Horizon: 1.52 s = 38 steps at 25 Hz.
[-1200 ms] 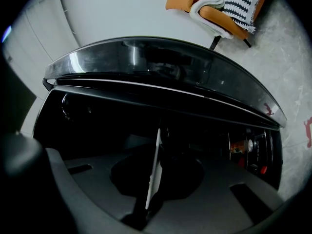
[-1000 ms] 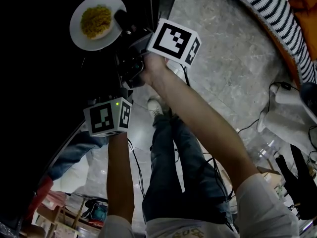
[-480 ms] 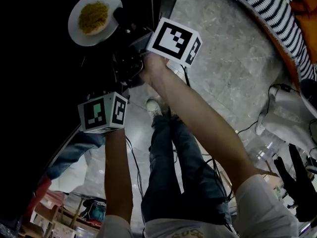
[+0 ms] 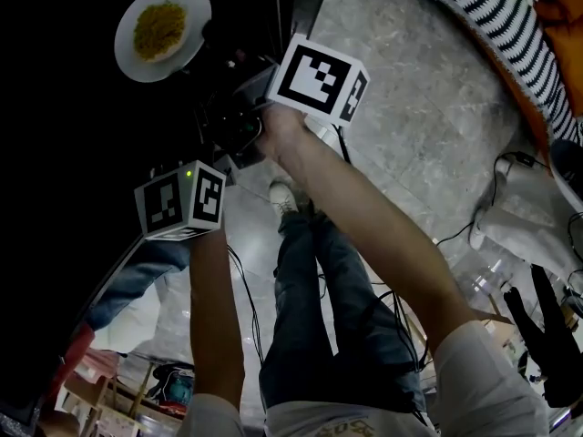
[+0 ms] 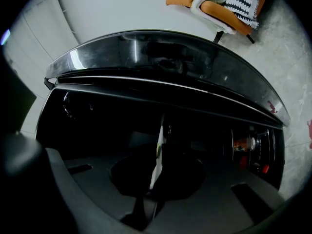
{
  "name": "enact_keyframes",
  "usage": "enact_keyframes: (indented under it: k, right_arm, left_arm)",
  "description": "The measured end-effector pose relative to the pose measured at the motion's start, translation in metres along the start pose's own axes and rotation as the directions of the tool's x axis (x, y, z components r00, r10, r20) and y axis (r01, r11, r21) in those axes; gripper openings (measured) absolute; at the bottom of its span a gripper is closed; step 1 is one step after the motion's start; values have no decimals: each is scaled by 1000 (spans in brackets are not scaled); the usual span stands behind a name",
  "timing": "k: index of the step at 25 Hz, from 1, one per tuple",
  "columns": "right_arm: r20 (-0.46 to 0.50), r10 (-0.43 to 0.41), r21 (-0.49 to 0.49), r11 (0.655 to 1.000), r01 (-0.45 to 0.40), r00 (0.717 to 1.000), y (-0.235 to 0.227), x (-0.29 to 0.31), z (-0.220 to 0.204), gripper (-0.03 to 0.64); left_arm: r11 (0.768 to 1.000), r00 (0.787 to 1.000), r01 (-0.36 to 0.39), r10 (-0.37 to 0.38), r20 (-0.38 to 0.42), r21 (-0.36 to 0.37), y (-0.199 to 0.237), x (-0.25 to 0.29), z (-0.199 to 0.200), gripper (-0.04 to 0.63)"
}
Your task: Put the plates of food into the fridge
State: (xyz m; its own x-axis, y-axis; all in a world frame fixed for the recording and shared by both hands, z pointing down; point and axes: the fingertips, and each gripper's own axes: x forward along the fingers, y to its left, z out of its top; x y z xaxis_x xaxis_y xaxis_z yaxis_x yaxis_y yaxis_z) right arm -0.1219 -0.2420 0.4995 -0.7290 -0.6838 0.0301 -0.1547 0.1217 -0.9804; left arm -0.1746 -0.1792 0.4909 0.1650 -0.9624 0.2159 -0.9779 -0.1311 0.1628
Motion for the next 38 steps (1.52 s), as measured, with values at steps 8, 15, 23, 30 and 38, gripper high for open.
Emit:
enact_keyframes:
  k: [8, 15, 23, 30, 38]
  right_arm:
    - [-15, -10, 5, 1000, 10, 1000, -5, -2, -5, 25]
    - [-9, -9, 8, 1000, 9, 1000, -7, -5, 1, 25]
    - [7, -16, 15, 1000, 16, 1000, -13, -11, 10, 25]
    - [5, -20, 11, 1000, 20, 1000, -17, -13, 11, 25]
    - [6, -29, 9, 1000, 29, 1000, -19, -14, 11, 25]
  left_arm:
    - [1000, 1000, -18, 18, 4, -13, 6, 10, 4, 6]
    - [1000, 1000, -14, 14, 7, -18, 0, 17, 4, 6]
    - [999, 999, 31, -31, -8, -23, -8, 29, 3, 6]
    - [998, 999, 43, -44, -4, -36, -9, 37, 7, 6]
    - [999, 999, 35, -35, -3, -32, -8, 42, 10, 6]
